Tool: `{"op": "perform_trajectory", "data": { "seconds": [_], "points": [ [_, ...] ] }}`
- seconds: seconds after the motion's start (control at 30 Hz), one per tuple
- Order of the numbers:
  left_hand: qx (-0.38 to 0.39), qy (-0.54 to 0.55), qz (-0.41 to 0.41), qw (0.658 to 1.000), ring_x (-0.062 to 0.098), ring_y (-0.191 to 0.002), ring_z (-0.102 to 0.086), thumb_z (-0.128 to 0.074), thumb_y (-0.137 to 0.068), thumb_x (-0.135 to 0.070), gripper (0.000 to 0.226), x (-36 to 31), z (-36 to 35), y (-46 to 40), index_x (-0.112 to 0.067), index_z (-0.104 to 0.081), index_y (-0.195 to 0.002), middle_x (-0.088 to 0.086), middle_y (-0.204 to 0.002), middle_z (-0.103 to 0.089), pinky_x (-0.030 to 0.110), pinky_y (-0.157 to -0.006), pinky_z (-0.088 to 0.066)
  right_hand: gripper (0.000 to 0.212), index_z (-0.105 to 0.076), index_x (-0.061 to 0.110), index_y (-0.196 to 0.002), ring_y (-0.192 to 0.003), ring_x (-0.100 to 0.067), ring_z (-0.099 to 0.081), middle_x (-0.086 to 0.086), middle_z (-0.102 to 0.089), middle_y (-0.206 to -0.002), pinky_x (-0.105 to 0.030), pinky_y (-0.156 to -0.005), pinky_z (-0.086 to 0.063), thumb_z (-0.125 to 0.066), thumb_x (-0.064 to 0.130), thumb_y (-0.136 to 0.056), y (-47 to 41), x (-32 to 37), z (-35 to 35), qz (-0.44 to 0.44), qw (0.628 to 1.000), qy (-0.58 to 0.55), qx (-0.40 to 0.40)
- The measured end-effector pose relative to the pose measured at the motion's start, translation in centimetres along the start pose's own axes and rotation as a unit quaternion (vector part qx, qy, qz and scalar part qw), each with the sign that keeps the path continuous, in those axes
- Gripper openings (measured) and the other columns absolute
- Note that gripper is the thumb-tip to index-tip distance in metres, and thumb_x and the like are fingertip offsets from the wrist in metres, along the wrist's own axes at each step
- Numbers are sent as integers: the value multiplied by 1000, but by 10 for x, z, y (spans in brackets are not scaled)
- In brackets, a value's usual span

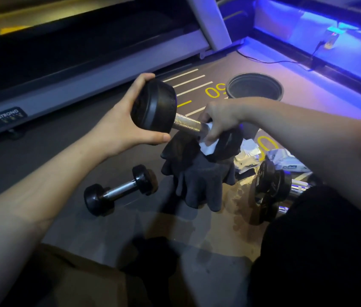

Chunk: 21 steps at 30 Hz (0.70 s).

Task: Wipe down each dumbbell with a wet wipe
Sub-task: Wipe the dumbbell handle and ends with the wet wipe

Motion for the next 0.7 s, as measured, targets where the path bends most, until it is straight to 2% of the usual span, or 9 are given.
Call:
{"op": "perform_trajectory", "data": {
  "seconds": [0.07,0.13,0.2,0.27,0.37,0.47,0.57,0.63,0.7],
  "points": [
    [-2,-19,-5,1000,-18,-118,-46,-94,-63,-23,110,-2,-1,-1,-49,-29,-148,-15,-138,-49,6,-102,-35,21,-66,31,-76,-63,-4,-54,9,-59,-67,-22,-53,-37,-82,43,-72,-3,-3,4,2,1000,2,25],
    [-7,-29,-6,1000,-27,-113,-41,-94,-63,-23,109,-3,-1,0,-49,-29,-147,-17,-137,-49,-1,-95,-33,22,-68,28,-81,-65,-5,-54,8,-60,-70,-23,-54,-38,-82,43,-72,-8,-4,2,1,999,6,36],
    [-10,-20,1,1000,-17,-117,-47,-94,-62,-24,108,-3,0,1,-52,-30,-145,-19,-132,-51,11,-103,-38,29,-69,26,-85,-72,-14,-58,4,-63,-78,-25,-60,-43,-82,47,-69,-12,-3,-3,8,1000,14,7],
    [-10,-16,6,1000,1,-119,-56,-95,-61,-23,108,-1,0,2,-53,-31,-143,-23,-127,-52,25,-108,-42,34,-64,31,-77,-85,-20,-60,4,-67,-92,-31,-72,-45,-77,59,-62,-15,-4,-11,14,998,33,-43],
    [-9,-21,12,1000,8,-118,-58,-98,-54,-30,111,-1,1,5,-55,-33,-141,-27,-123,-52,30,-108,-44,41,-66,36,-80,-104,-21,-55,8,-68,-108,-39,-88,-40,-62,68,-56,-10,0,-18,11,990,91,-111],
    [-14,-6,19,1000,11,-117,-60,-96,-45,-46,112,-2,-1,3,-60,-35,-137,-23,-125,-55,36,-109,-45,39,-71,28,-90,-109,-25,-54,2,-65,-103,-42,-94,-37,-67,59,-66,-1,9,-26,-23,968,164,-186],
    [-28,7,28,999,10,-118,-60,-97,-51,-37,109,0,0,1,-60,-36,-138,-21,-126,-56,35,-109,-45,39,-72,25,-96,-111,-26,-53,0,-62,-108,-42,-94,-36,-70,54,-69,-2,15,-32,-61,958,176,-217],
    [-27,4,28,999,7,-119,-57,-98,-55,-32,108,0,0,0,-59,-35,-139,-19,-128,-55,27,-104,-43,42,-72,22,-101,-109,-27,-56,-2,-64,-108,-38,-90,-39,-72,50,-70,-5,13,-31,-75,965,146,-204],
    [-29,-1,30,999,1,-115,-55,-97,-60,-26,107,-1,0,0,-58,-34,-140,-22,-126,-54,17,-97,-40,43,-72,20,-100,-99,-28,-62,-6,-69,-99,-33,-81,-47,-76,46,-66,-8,11,-25,-88,976,95,-175]
  ]
}}
Point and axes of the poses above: each hand's wrist, its own y-axis away from the middle knuckle, its own z-axis out of the back of the hand, x = y × z, the point moved 2 cm from there along -y, towards the middle knuckle
